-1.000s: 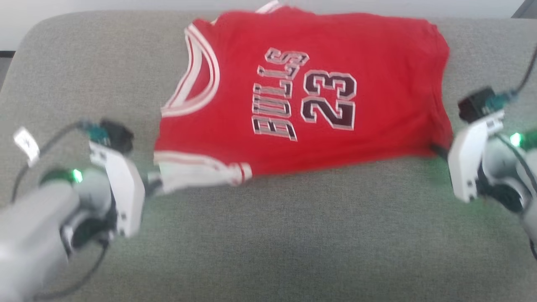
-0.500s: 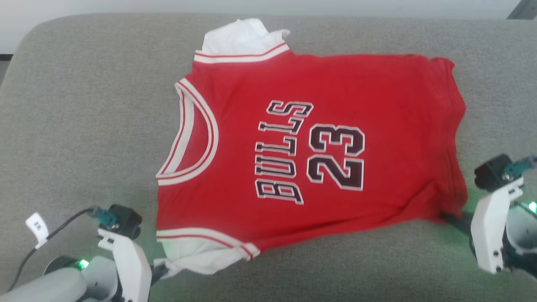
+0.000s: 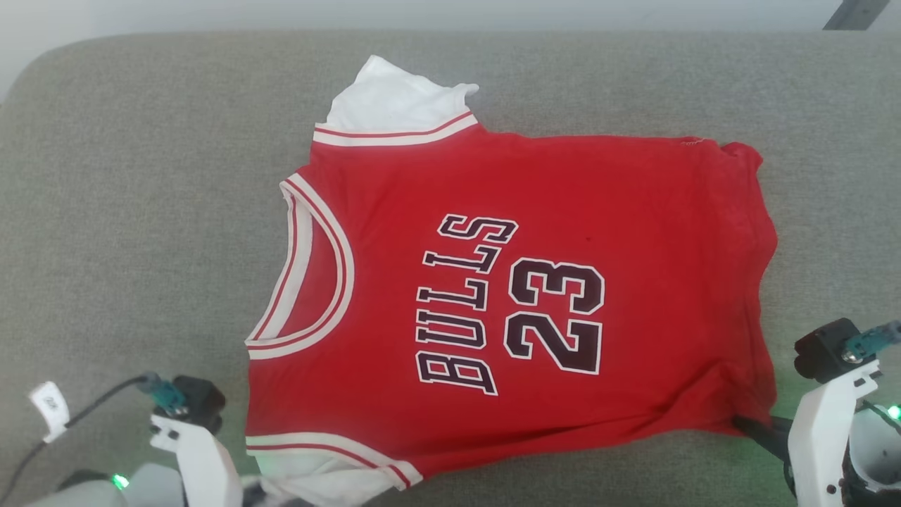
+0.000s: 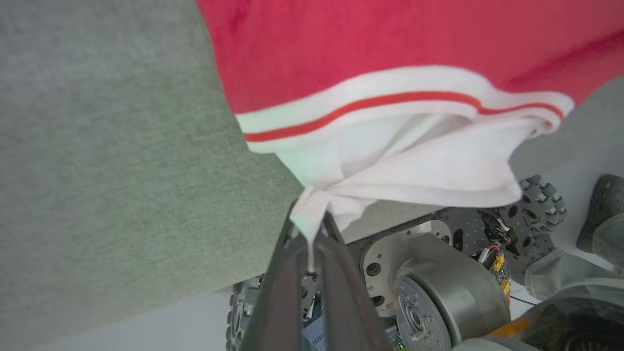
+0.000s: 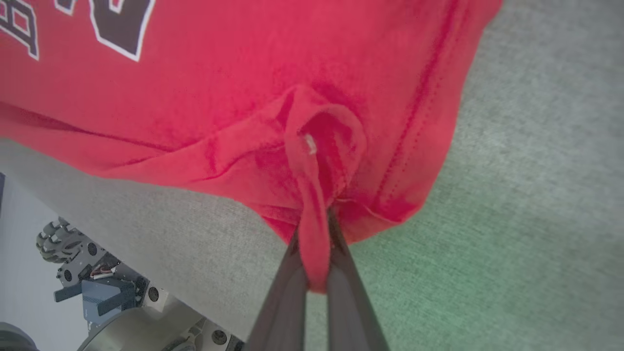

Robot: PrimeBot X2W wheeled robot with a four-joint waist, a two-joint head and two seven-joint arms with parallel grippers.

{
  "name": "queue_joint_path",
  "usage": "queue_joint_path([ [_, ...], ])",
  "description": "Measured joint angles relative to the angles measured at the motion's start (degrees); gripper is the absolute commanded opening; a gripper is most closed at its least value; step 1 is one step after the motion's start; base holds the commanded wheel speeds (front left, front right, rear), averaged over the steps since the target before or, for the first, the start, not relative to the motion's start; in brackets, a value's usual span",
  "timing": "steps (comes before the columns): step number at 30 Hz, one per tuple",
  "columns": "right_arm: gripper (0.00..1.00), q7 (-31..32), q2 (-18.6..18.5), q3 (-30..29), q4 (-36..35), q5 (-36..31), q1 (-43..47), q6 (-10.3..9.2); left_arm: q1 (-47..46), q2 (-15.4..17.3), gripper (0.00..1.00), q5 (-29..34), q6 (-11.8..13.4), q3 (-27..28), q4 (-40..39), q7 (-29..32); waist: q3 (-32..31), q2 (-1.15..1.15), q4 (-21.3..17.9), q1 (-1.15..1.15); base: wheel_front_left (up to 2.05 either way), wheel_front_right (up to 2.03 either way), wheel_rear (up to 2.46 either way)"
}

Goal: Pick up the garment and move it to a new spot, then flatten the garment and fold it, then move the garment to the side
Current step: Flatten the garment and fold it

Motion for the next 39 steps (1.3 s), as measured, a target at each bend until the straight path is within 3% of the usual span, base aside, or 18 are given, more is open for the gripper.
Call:
queue_joint_path([
  [7,0.0,1.51,4.46,-6.14,-4.8,-3.93,1.08,-0.02,-6.13,3.63,0.0,5.91,0.94,2.7,-4.08,-0.58,-0.97,0.0,-0.73,0.0,0.0,0.0,0.0],
  [11,0.0,1.51,6.39,-7.76,-5.16,-6.28,-2.02,-0.02,-11.37,3.63,0.0,9.56,-0.83,4.39,-3.31,-0.47,-1.14,0.0,-1.44,0.0,0.0,0.0,0.0],
  [20,0.0,-0.66,9.45,-6.24,2.16,-9.77,-13.07,-0.03,-21.61,-5.32,0.0,14.88,-9.49,5.21,10.91,0.49,-0.26,0.0,-2.54,0.0,0.0,0.0,0.0],
  [32,0.0,-5.52,11.88,1.3,18.25,-10.32,-23.76,-0.04,-25.1,-18.53,0.0,13.25,-20.82,3.87,37.31,0.56,1.67,0.0,-2.99,0.0,0.0,0.0,0.0],
  [34,0.0,-6.26,11.83,2.31,19.8,-10.04,-25.03,-0.04,-25.13,-20.05,0.25,12.17,-21.89,3.97,40.58,1.07,1.77,0.0,-3.02,0.0,0.0,0.0,0.0],
  [35,0.19,-6.66,11.87,2.56,20.58,-9.88,-25.51,-0.04,-25.21,-20.83,0.47,11.83,-22.17,3.99,42.18,1.36,1.79,0.0,-3.02,0.0,0.0,0.0,0.0],
  [37,0.73,-7.24,11.89,2.93,21.64,-9.77,-26.21,-0.04,-25.44,-21.86,1.0,10.57,-22.67,4.21,44.91,2.14,1.78,0.0,-3.05,0.0,0.0,0.0,0.0],
  [38,1.0,-7.64,11.85,3.15,22.1,-9.76,-26.58,-0.04,-25.72,-22.35,1.0,10.01,-22.84,4.49,46.14,2.31,1.7,0.0,-3.05,0.0,0.0,0.0,0.0],
  [39,1.0,-7.86,11.84,3.12,22.4,-9.61,-26.79,-0.04,-26.15,-22.67,1.0,9.76,-22.94,4.78,47.06,2.4,1.6,0.0,-3.04,0.0,0.0,0.0,0.0],
])
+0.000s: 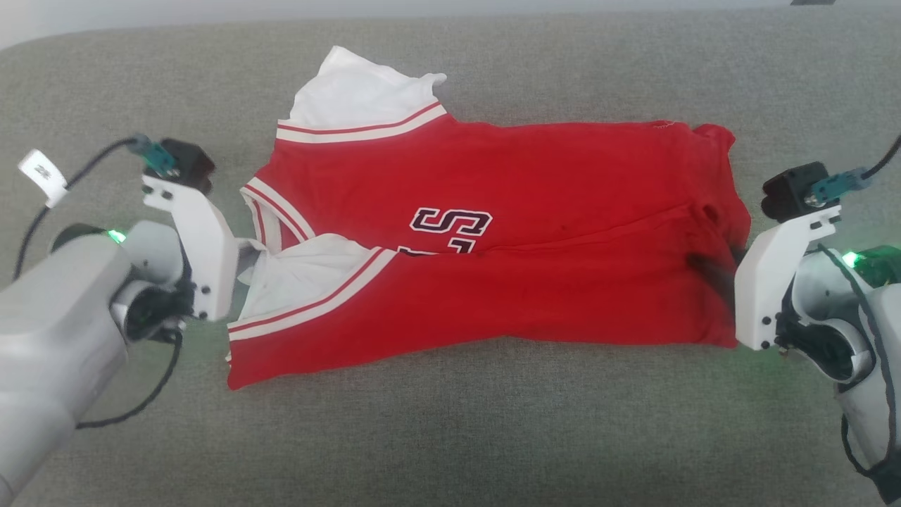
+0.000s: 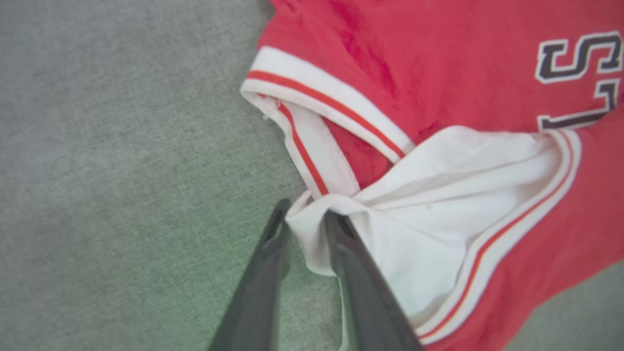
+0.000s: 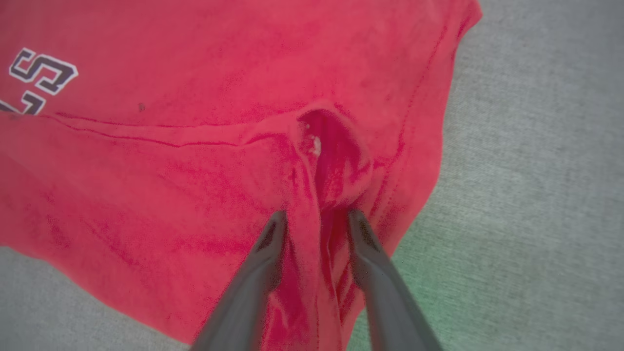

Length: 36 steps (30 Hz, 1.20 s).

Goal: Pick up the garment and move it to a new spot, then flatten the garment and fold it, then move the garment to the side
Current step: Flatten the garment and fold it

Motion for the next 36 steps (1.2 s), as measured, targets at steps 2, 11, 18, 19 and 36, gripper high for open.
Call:
queue_joint_path([
  [2,1.0,-0.74,-0.21,-0.11,0.27,0.13,-0.22,0.0,-0.78,-0.37,1.0,-0.51,-0.2,0.45,1.3,0.23,-0.28,0.0,0.1,0.0,0.0,0.0,0.0],
  [11,1.0,-4.56,-0.47,-3.92,-2.02,-0.67,0.97,0.0,-1.58,0.01,1.0,-1.14,-0.12,0.83,2.14,1.98,-2.53,0.0,1.19,0.0,0.0,0.0,0.0],
  [18,1.0,-8.4,1.43,-9.98,-6.5,-3.91,4.2,0.0,-0.66,1.82,1.0,-2.38,2.3,1.12,-3.26,2.5,-3.71,0.0,2.54,0.0,0.0,0.0,0.0],
  [19,1.0,-8.75,1.91,-10.82,-7.31,-4.6,4.71,0.0,-0.19,2.16,1.0,-2.49,2.74,1.27,-4.31,2.41,-3.86,0.0,2.71,0.0,0.0,0.0,0.0],
  [36,1.0,-15.89,12.0,-24.91,-19.44,-14.99,10.95,-0.01,9.87,11.35,1.0,-4.61,12.55,1.64,-25.92,0.79,-3.14,0.0,2.83,0.0,0.0,0.0,0.0],
])
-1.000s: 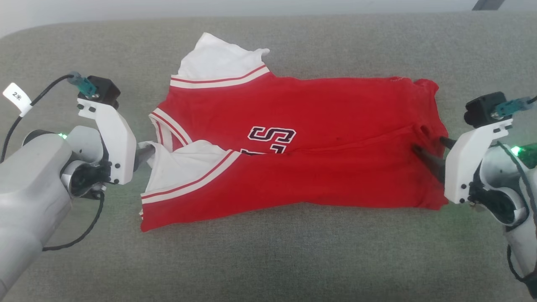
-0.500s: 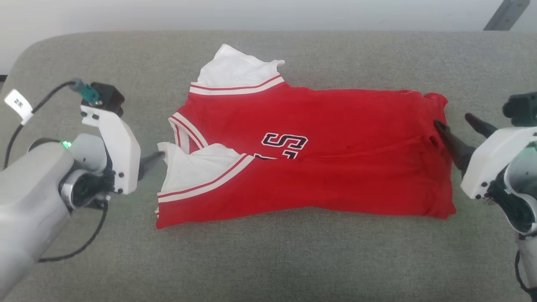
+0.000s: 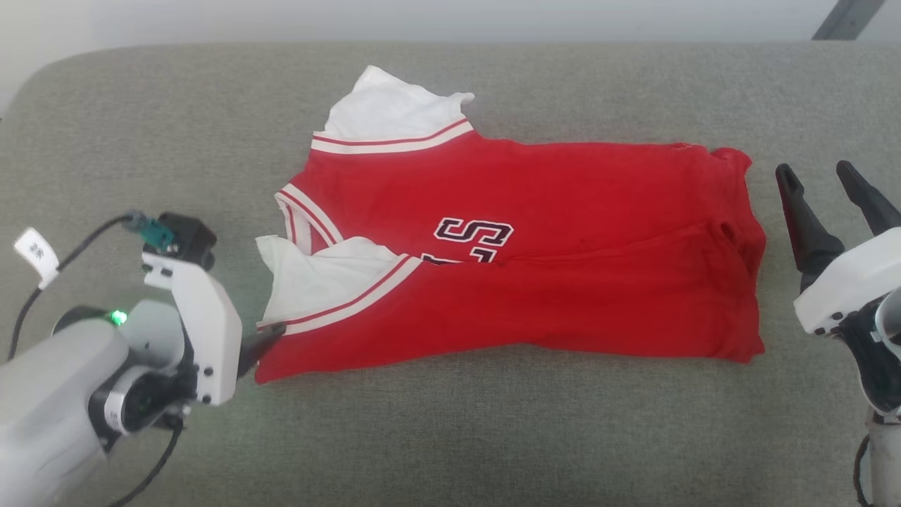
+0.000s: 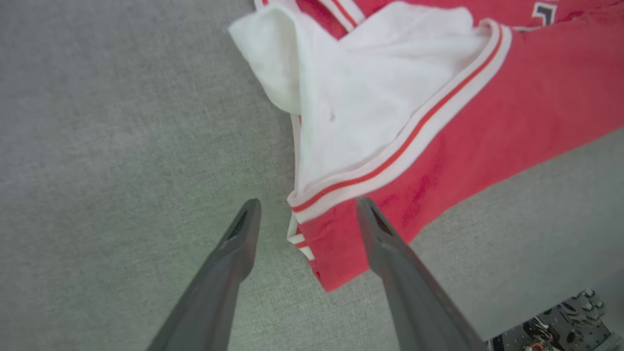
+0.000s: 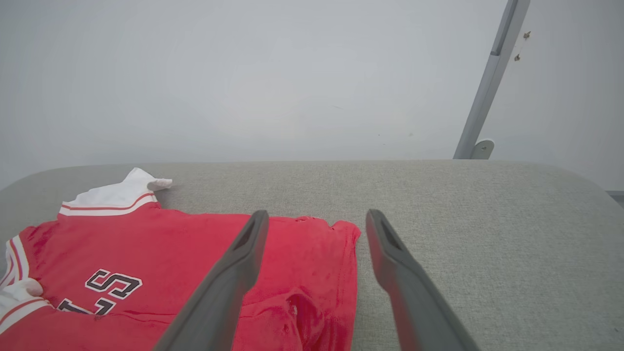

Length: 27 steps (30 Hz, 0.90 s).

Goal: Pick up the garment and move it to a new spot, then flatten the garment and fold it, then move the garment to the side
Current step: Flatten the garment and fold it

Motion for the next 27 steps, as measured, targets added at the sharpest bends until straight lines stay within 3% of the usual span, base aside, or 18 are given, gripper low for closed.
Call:
queue_joint_path([
  [4,1.0,0.23,1.8,-0.73,-2.77,-1.15,1.01,0.01,2.33,1.23,1.0,-0.58,1.63,-0.12,-1.43,-0.62,0.94,0.0,-0.92,0.0,0.0,0.0,0.0],
  [11,1.0,2.08,4.16,-1.62,-5.39,-1.82,2.66,0.01,3.82,0.49,1.0,-1.81,2.94,0.2,1.41,-2.15,3.06,0.0,-2.67,0.0,0.0,0.0,0.0],
  [18,1.0,6.67,5.2,-1.94,-5.83,-1.93,4.85,0.01,3.94,-2.42,1.0,-2.93,1.77,0.31,7.57,-1.92,4.06,0.01,-4.13,0.0,0.0,0.0,0.0],
  [19,1.0,8.08,5.19,-1.79,-5.75,-1.93,5.27,0.01,3.92,-2.63,0.5,-2.97,1.35,0.33,8.05,-1.54,4.02,0.01,-4.17,0.0,0.0,0.0,0.0],
  [20,1.0,9.46,5.2,-1.68,-5.71,-1.82,5.78,0.01,3.87,-2.87,0.18,-3.05,1.01,0.23,8.44,-1.32,3.96,0.01,-4.18,0.0,0.0,0.0,0.0],
  [21,1.0,11.02,5.37,-1.83,-5.52,-1.51,6.13,0.01,3.75,-3.01,0.0,-3.03,0.81,0.13,8.81,-1.03,3.9,0.01,-4.19,0.0,0.0,0.0,0.0],
  [27,1.0,22.05,5.59,-2.16,-4.24,-0.96,7.65,0.01,2.94,-4.75,0.0,-2.86,-0.18,-0.63,9.72,0.11,3.77,0.01,-3.61,0.0,0.0,0.0,0.0],
])
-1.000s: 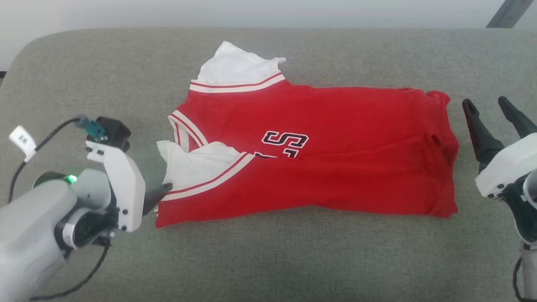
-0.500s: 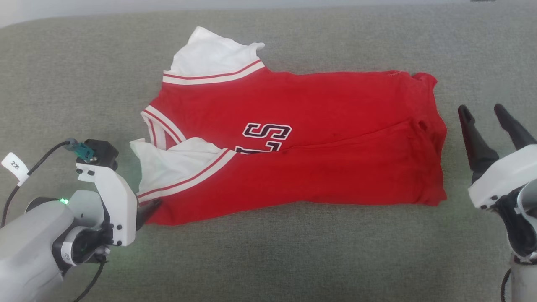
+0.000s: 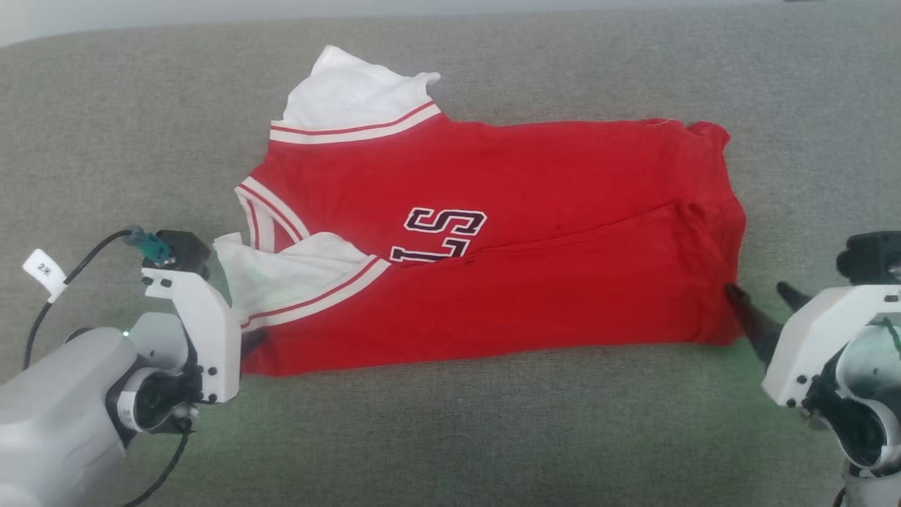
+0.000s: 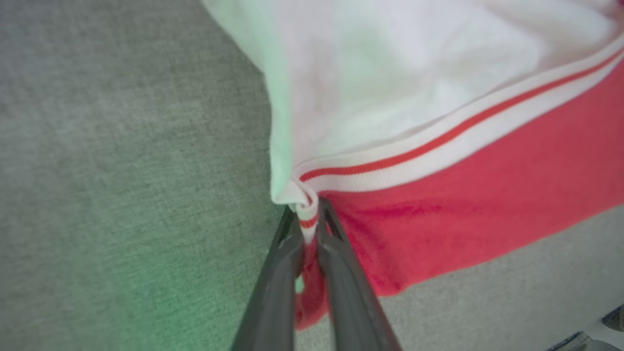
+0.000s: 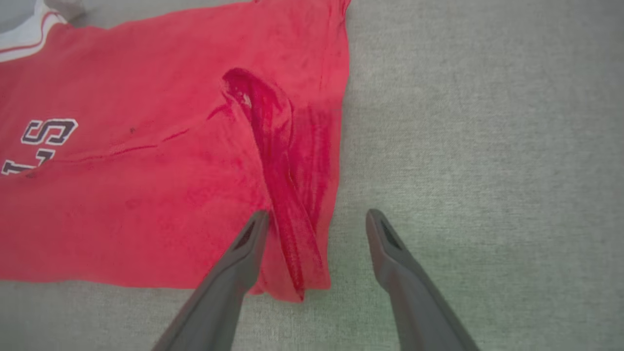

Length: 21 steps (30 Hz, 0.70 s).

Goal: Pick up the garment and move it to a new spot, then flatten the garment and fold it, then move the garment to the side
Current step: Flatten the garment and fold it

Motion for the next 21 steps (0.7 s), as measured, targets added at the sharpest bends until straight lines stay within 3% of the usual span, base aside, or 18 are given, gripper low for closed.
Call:
queue_joint_path([
  [7,1.0,9.02,-1.15,0.46,3.64,-0.56,-0.79,-0.01,-0.88,-1.37,0.0,0.43,-0.43,-0.21,0.27,0.32,0.46,0.0,1.2,0.0,0.0,0.0,0.0],
  [12,1.0,11.69,-1.85,1.38,6.37,-0.81,-2.82,-0.01,-1.29,-2.04,0.0,0.53,-0.68,-0.19,0.47,0.27,1.07,0.0,1.96,0.0,0.0,0.0,0.0],
  [13,0.56,11.83,-2.31,1.93,6.95,-0.83,-3.24,-0.01,-1.4,-2.18,0.0,0.53,-0.69,-0.19,0.54,0.27,1.2,0.0,2.09,0.0,0.0,0.0,0.0],
  [14,0.0,11.82,-2.98,2.71,7.28,-0.78,-3.53,-0.01,-1.47,-2.32,0.0,0.53,-0.78,-0.18,0.64,0.27,1.32,0.0,2.21,0.0,0.0,0.0,0.0],
  [21,0.0,11.83,-4.64,4.46,9.77,1.07,-5.36,0.0,-1.76,-2.66,0.0,0.48,-1.19,-0.07,1.2,0.25,1.59,0.0,2.66,0.0,0.0,0.0,0.0],
])
